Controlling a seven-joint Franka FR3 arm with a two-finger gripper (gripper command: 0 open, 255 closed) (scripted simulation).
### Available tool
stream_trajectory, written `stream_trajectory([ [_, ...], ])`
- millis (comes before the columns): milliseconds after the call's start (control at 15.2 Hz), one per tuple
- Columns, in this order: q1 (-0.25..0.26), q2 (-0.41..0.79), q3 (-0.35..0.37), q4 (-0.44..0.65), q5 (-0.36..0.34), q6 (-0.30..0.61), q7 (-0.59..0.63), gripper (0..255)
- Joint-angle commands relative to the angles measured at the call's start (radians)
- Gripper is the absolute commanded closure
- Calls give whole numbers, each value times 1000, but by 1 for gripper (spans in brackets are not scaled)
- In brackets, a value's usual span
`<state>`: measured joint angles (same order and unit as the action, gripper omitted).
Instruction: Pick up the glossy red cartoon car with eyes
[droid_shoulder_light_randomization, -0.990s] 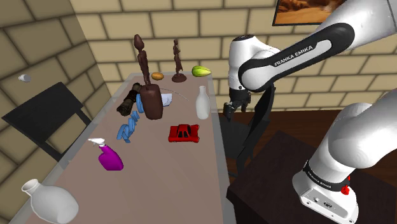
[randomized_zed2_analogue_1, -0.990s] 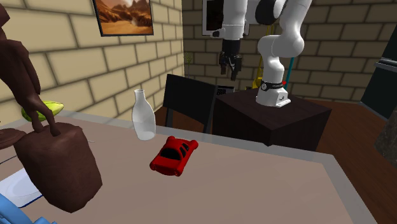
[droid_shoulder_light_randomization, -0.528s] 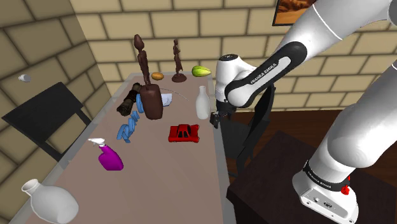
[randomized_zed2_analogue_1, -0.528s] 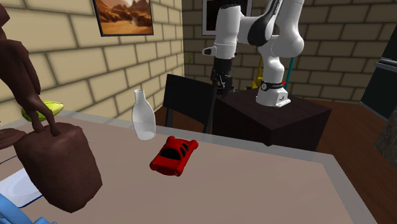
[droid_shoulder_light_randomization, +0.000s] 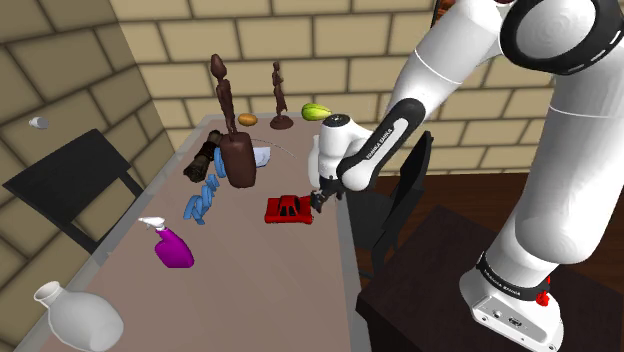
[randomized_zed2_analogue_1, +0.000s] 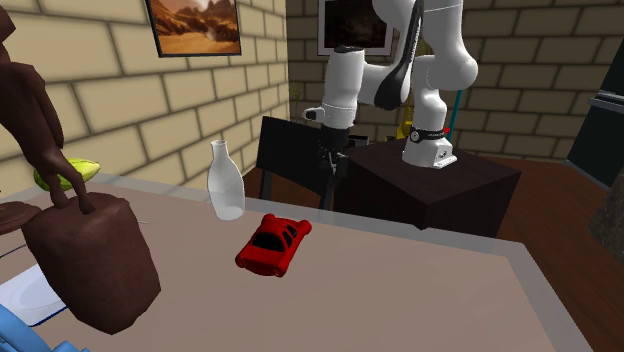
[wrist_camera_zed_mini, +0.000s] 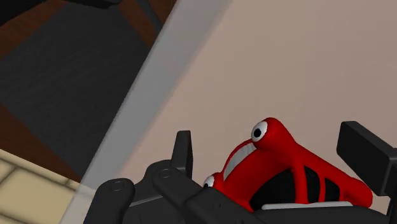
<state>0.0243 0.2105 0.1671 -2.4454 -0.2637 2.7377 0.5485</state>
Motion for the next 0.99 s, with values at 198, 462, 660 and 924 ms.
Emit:
stream_trajectory([
  [198, 61, 200, -64, 146, -106, 93, 100, 0],
  [462, 113, 355, -112, 287, -142, 142, 146, 0],
  [660, 131, 415, -131, 330, -153, 167, 161, 0],
  [924, 148, 469, -152, 352, -164, 200, 176, 0],
])
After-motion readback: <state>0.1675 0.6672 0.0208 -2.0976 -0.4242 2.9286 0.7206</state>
